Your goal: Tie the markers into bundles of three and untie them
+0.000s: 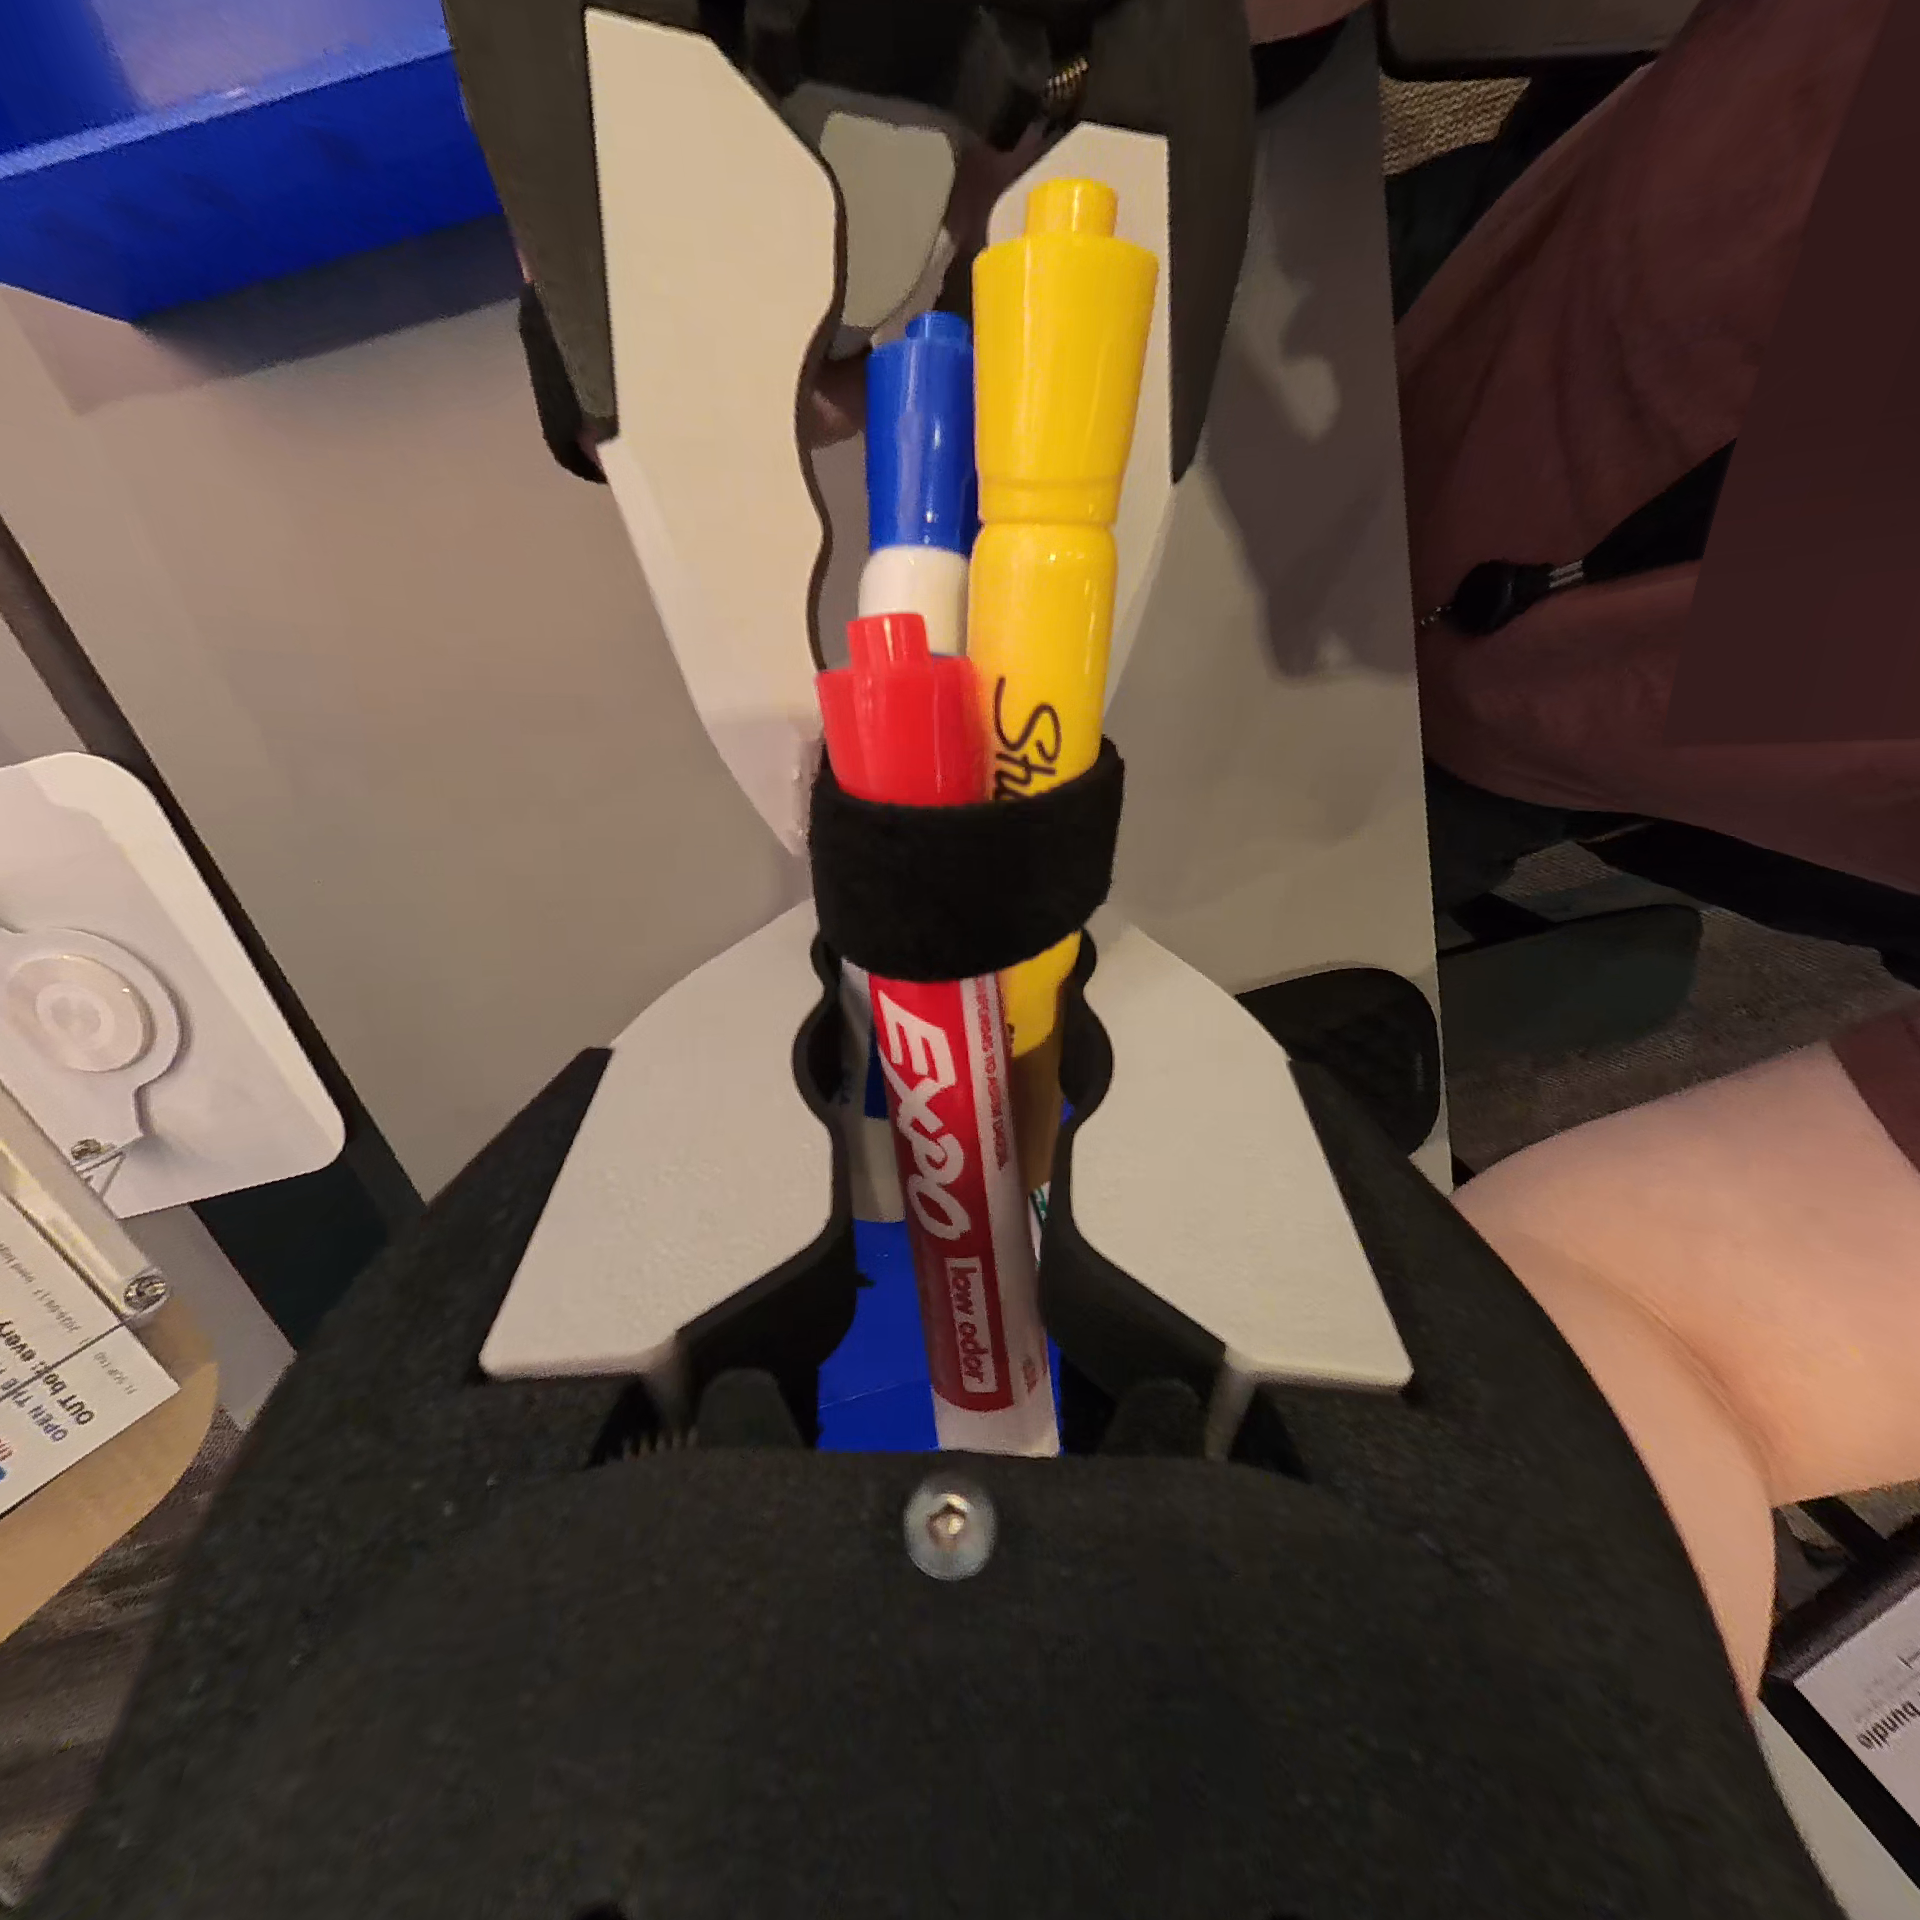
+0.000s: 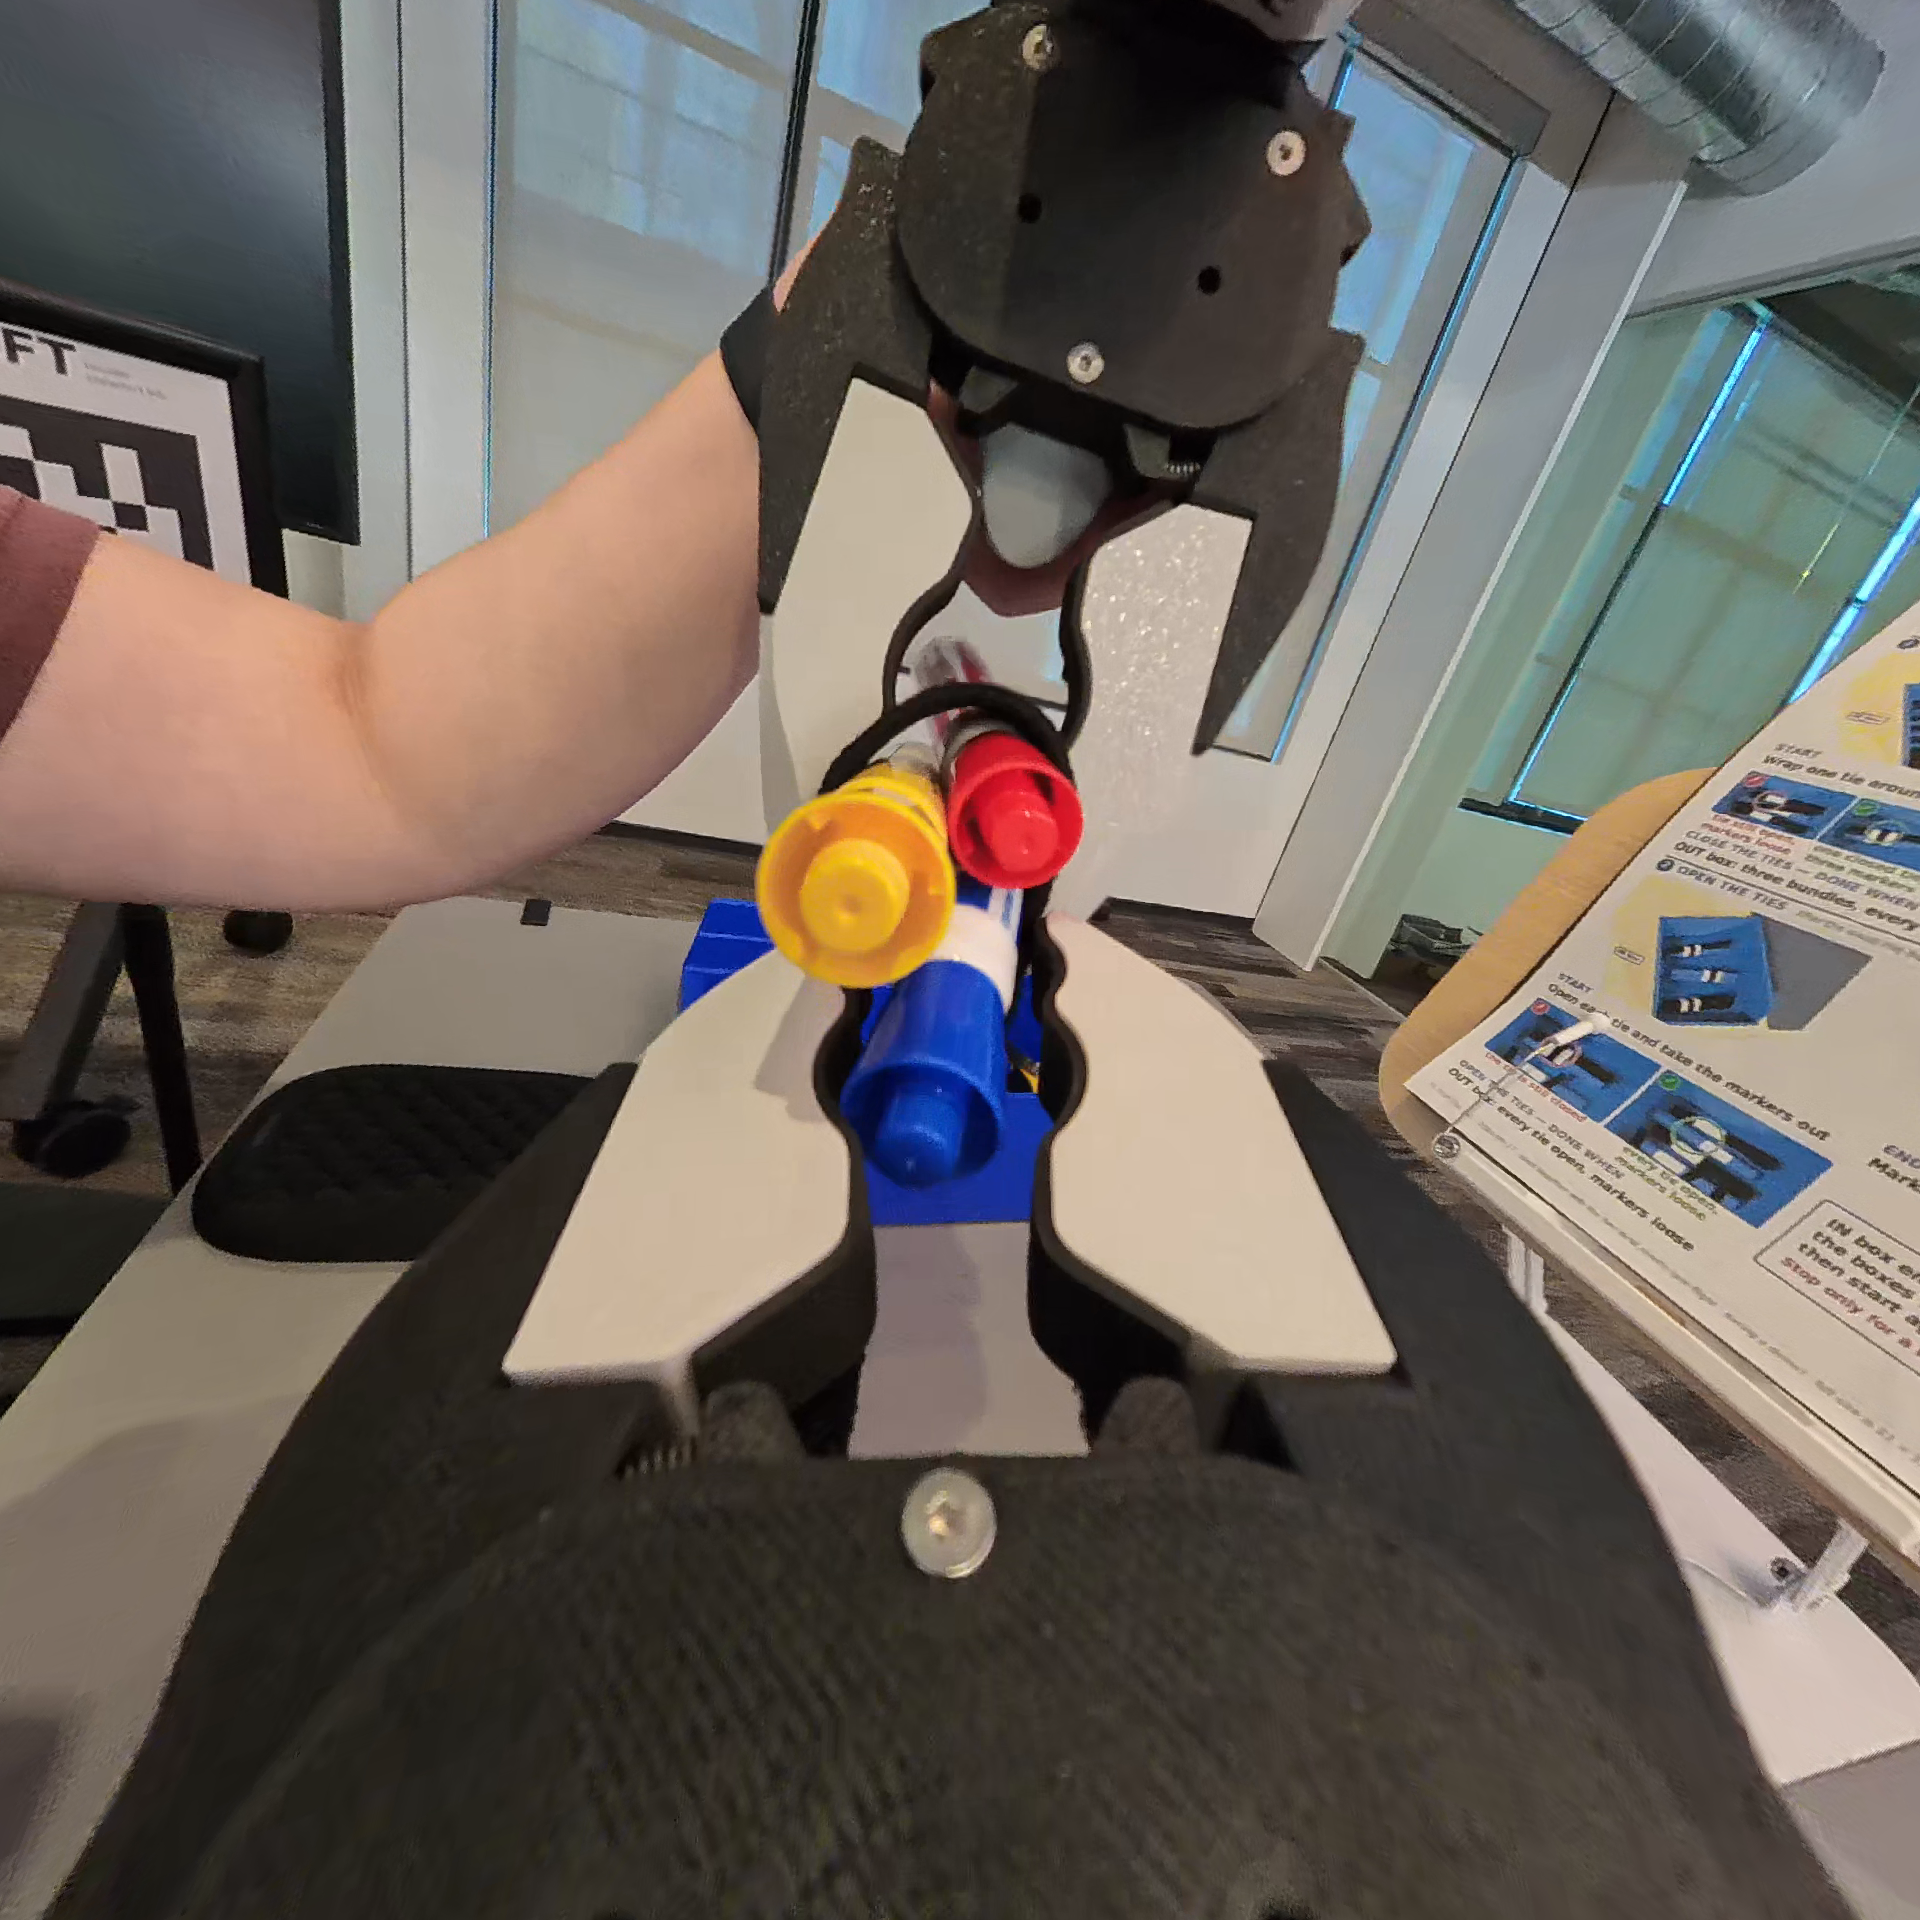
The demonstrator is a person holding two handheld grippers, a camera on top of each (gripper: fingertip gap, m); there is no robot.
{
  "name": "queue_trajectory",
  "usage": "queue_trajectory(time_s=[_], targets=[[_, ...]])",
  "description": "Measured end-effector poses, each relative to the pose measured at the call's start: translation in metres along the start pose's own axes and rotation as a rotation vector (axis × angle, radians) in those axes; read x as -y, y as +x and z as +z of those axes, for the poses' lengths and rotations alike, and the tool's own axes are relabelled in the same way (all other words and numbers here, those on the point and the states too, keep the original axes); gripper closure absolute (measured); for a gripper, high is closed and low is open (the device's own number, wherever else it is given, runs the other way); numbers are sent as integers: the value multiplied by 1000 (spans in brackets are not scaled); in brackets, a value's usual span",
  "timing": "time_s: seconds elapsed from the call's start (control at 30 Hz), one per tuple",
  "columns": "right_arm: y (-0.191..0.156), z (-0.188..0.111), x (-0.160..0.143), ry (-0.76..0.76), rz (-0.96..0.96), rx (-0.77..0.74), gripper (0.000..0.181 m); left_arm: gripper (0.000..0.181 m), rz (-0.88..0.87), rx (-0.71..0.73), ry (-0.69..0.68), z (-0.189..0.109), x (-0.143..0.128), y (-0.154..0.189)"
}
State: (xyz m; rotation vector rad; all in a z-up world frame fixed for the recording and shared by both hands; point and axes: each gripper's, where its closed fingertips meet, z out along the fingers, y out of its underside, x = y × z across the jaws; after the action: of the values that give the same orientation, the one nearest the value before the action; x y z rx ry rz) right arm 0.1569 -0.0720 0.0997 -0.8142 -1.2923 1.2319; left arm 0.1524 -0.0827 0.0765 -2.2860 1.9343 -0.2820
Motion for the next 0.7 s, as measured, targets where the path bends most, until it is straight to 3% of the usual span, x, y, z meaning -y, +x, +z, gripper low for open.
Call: queue_trajectory(time_s=[0.7], targets=[[3, 3, -7, -66, -139, -93, 158, 142, -4, -8, -15, 2, -3, 2]])
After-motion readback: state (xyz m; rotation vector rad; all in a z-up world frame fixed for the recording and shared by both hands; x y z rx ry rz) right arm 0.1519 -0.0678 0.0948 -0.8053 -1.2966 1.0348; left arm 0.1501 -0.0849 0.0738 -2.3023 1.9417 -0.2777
